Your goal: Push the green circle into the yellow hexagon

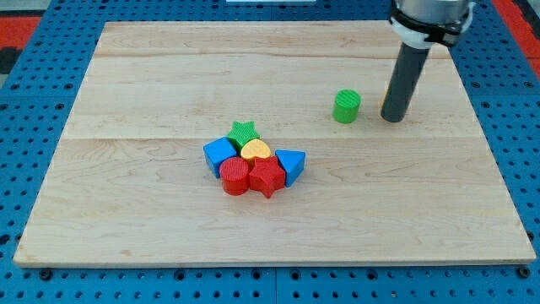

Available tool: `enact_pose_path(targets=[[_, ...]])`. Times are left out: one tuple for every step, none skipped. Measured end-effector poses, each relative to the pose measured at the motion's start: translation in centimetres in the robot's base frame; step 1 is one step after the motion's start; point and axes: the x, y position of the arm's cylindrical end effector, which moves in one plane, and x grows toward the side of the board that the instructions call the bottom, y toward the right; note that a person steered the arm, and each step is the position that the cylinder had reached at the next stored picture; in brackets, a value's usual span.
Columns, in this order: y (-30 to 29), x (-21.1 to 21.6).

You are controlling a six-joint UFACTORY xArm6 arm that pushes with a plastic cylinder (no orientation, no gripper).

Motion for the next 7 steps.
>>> enact_pose_path(targets=[[-2.6,1.8],[-12.3,1.5],[-8.9,-1.4],[-5.7,-2.0],[-5.8,-2.5],[-5.8,-2.2],[-5.6,0.7]])
